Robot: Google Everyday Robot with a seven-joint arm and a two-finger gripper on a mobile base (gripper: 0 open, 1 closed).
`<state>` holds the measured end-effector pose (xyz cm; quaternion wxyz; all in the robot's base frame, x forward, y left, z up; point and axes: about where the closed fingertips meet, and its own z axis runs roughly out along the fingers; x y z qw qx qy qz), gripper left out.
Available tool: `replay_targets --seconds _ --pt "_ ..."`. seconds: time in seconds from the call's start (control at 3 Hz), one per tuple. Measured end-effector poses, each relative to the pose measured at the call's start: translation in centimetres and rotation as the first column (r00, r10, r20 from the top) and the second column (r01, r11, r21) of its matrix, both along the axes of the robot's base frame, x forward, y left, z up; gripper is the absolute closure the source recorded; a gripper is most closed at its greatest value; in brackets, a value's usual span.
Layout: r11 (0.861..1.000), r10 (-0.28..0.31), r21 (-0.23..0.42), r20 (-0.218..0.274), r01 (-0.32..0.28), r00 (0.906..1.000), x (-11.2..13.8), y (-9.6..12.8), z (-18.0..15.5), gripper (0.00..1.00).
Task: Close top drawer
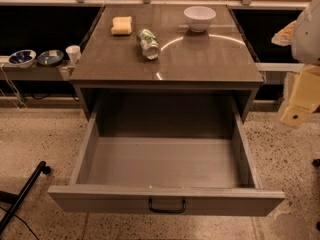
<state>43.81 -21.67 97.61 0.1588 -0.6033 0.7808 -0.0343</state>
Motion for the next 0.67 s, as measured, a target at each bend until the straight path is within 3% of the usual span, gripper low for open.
replay_targets --seconds 0.33,0.67 --pt "1.000 0.005 0.003 -0.003 -0.005 1.0000 0.0 -0.1 -0.4 0.00" --pt "0.998 0.062 0.031 -0.040 -0.060 0.9973 0.1 -0.8 -5.4 0.00"
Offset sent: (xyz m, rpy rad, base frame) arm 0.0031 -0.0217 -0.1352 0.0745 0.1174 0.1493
